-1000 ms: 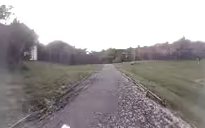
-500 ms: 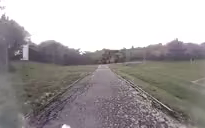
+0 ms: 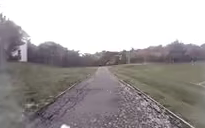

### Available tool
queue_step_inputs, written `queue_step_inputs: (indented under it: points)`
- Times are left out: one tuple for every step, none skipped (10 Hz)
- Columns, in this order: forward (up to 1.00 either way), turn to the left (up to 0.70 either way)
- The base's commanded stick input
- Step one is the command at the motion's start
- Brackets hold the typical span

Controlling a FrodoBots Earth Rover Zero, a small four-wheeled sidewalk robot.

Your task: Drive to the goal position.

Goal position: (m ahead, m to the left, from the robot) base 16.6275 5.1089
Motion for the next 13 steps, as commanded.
queue_step_inputs:
  points:
    - [1.0, 0.0]
    - [1.0, 0.0]
    - [1.0, 0.0]
    - [1.0, 0.0]
    - [1.0, 0.0]
    - [1.0, 0.0]
    - [1.0, 0.0]
    - [1.0, 0.0]
    - [1.0, 0.0]
    - [1.0, 0.0]
    - [1.0, 0.0]
    - [1.0, 0.0]
    - [1.0, 0.0]
